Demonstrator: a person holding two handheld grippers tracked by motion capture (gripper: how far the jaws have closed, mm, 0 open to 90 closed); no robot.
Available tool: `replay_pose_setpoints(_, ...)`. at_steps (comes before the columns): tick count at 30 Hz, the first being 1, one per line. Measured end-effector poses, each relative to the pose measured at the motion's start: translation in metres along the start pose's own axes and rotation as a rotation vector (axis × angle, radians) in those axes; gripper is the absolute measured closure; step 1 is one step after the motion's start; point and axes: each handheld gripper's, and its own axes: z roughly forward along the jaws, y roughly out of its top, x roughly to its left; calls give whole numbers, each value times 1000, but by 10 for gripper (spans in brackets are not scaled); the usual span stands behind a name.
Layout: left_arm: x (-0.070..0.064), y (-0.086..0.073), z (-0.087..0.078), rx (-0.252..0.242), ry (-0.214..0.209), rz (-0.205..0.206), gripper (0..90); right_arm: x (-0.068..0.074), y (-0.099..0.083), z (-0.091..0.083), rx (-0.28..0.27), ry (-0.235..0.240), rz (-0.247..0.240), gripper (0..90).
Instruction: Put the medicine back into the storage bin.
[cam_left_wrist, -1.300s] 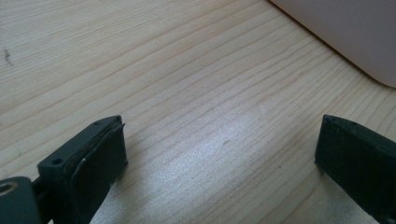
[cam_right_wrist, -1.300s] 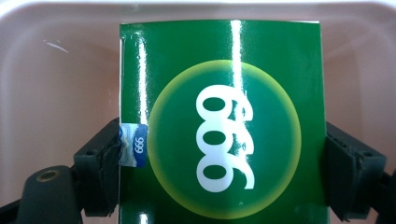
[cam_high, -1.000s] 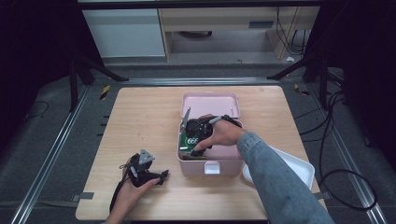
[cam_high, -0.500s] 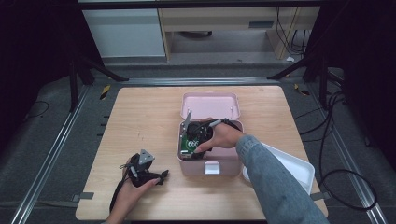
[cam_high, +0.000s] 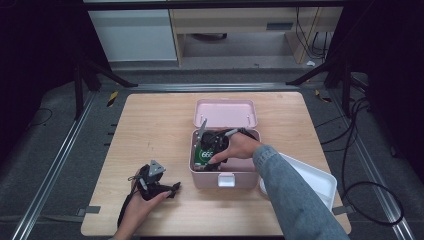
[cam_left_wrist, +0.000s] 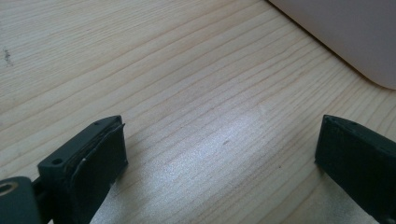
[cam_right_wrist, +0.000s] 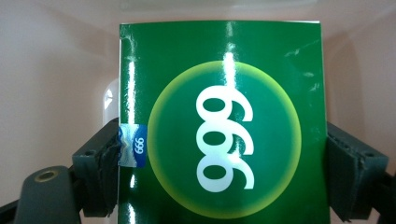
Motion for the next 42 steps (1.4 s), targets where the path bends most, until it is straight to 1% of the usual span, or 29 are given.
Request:
replay_pose_setpoints(6,0,0,0,0,1,0,13,0,-1,1,3,5,7,138)
replay_pose_setpoints(8,0,0,0,-1,1,0,13,1,-1,0,6,3,13,117)
replay_pose_setpoints(10,0,0,0,2,1,3,13,2,1,-3,3,-5,15,105)
replay_pose_setpoints(11,0,0,0,2,0,3,13,3,1,-5,-8,-9,14,94)
replay_pose_setpoints(15,0,0,0,2,0,3,13,8,0,-19,-25,-26,36,76)
replay_pose_setpoints(17,0,0,0,2,0,3,13,11,-2,-29,-57,-48,42,78)
replay_pose_setpoints(21,0,0,0,-1,2,3,13,15,-11,-53,-115,-94,82,87)
replay_pose_setpoints(26,0,0,0,-1,3,2,13,17,-32,-86,-184,-174,154,122)
replay_pose_setpoints(28,0,0,0,-1,3,2,13,18,-43,-99,-204,-206,181,170)
replay_pose_setpoints(30,0,0,0,-1,3,2,13,20,-55,-111,-209,-240,211,186)
replay_pose_setpoints(33,0,0,0,-1,3,2,13,24,-73,-128,-220,-275,244,245)
replay_pose_setpoints(34,0,0,0,-1,3,2,13,26,-81,-135,-218,-296,259,254)
replay_pose_setpoints(36,0,0,0,-1,3,2,13,30,-91,-144,-228,-315,278,279)
replay_pose_setpoints(38,0,0,0,-1,3,1,13,33,-103,-154,-240,-336,307,288)
replay_pose_setpoints(40,0,0,0,-1,4,1,13,36,-116,-163,-237,-355,329,293)
replay_pose_setpoints(41,0,0,0,-1,4,1,13,38,-125,-167,-237,-363,356,292)
replay_pose_setpoints(42,0,0,0,-1,4,1,13,39,-130,-170,-238,-366,369,293)
